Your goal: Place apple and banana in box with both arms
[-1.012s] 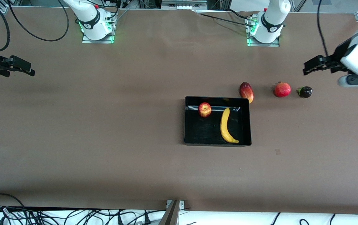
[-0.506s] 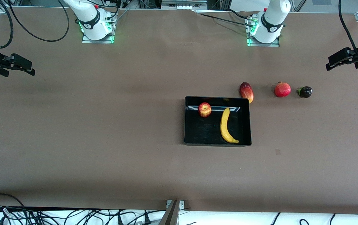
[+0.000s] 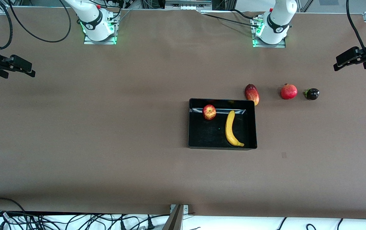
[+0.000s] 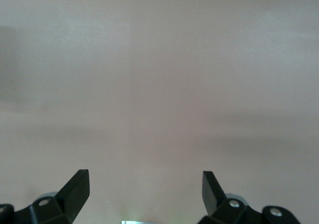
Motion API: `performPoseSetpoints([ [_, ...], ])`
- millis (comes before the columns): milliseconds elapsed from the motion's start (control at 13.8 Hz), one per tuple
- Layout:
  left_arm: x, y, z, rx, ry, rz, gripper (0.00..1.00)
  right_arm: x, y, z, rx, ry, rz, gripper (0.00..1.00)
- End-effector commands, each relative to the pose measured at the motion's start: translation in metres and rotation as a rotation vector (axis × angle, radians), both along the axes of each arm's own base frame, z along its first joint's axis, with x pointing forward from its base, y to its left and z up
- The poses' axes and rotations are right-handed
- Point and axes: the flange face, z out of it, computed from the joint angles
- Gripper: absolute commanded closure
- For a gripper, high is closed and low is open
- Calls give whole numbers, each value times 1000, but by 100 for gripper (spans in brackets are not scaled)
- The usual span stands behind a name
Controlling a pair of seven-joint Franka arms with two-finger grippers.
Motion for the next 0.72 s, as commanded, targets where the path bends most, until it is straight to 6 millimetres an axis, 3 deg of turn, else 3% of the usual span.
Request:
performPoseSetpoints([
  [0, -5, 0, 5, -12, -24, -29, 0, -1, -4, 5, -8, 2, -3, 0],
  [651, -2, -2, 1, -9, -31, -113, 0, -6, -5, 3, -7, 37, -8, 0],
])
